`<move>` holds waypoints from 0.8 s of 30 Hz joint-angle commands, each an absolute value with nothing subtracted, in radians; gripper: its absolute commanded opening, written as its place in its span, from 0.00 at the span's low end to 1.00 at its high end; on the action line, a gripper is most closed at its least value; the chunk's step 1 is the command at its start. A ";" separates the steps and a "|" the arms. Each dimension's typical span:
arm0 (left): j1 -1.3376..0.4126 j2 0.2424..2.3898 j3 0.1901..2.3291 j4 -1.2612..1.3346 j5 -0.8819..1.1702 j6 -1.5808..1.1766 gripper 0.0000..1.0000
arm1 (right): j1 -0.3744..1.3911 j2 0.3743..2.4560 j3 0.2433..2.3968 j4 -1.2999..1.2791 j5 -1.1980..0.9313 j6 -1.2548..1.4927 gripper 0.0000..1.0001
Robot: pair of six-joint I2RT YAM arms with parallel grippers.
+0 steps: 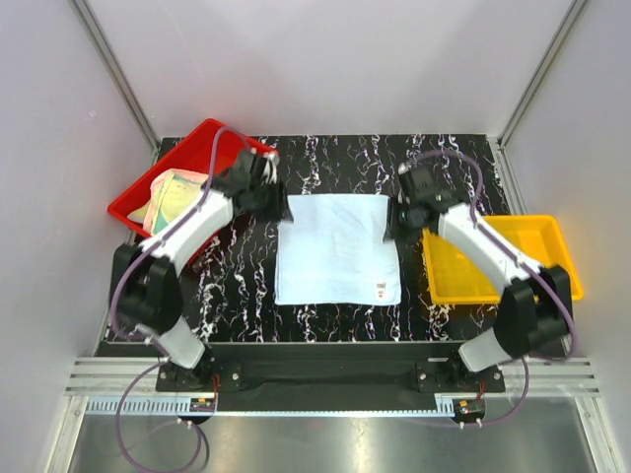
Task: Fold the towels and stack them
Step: Fold the towel
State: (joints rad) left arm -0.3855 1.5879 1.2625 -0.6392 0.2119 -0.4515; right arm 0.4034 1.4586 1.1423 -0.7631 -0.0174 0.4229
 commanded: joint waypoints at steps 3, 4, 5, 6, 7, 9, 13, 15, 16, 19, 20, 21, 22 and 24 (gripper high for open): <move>-0.324 1.857 1.602 -0.646 0.245 -0.298 0.43 | 0.287 1.728 1.415 -0.670 -0.081 0.111 0.32; -0.313 1.905 1.624 -0.643 0.276 -0.299 0.43 | 0.263 1.767 1.490 -0.670 -0.113 0.095 0.29; -0.311 1.931 1.643 -0.641 0.273 -0.304 0.43 | 0.255 1.804 1.524 -0.667 -0.127 0.065 0.27; -0.310 1.953 1.676 -0.635 0.270 -0.304 0.43 | 0.253 1.872 1.558 -0.666 -0.135 0.048 0.26; -0.308 1.972 1.692 -0.632 0.262 -0.301 0.43 | 0.250 1.905 1.619 -0.666 -0.150 0.035 0.25; -0.308 2.037 1.726 -0.629 0.252 -0.293 0.44 | 0.239 1.991 1.679 -0.664 -0.178 0.005 0.27; -0.304 2.140 1.808 -0.629 0.247 -0.272 0.43 | 0.207 2.126 1.821 -0.666 -0.262 -0.034 0.31; -0.302 2.180 1.816 -0.620 0.236 -0.262 0.43 | 0.189 2.211 1.897 -0.704 -0.261 -0.049 0.31; -0.301 2.190 1.818 -0.615 0.218 -0.259 0.44 | 0.184 2.235 1.914 -0.709 -0.236 -0.049 0.31; -0.301 2.238 1.827 -0.615 0.192 -0.244 0.44 | 0.161 2.310 1.960 -0.696 -0.203 -0.048 0.31; -0.302 2.249 1.844 -0.615 0.189 -0.239 0.45 | 0.155 2.327 1.971 -0.693 -0.198 -0.045 0.32; -0.302 2.267 1.853 -0.629 0.169 -0.226 0.45 | 0.149 2.354 1.988 -0.690 -0.201 -0.046 0.33; -0.301 2.273 1.861 -0.633 0.158 -0.218 0.46 | 0.147 2.367 1.996 -0.690 -0.219 -0.051 0.35; -0.302 2.283 1.882 -0.646 0.132 -0.203 0.47 | 0.144 2.394 2.022 -0.692 -0.213 -0.071 0.36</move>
State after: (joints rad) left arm -0.3023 2.2673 1.8194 -0.6498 0.2001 -0.2535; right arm 0.1539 2.3631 1.9541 -0.6868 -0.2054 -0.0288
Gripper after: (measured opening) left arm 0.463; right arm 0.351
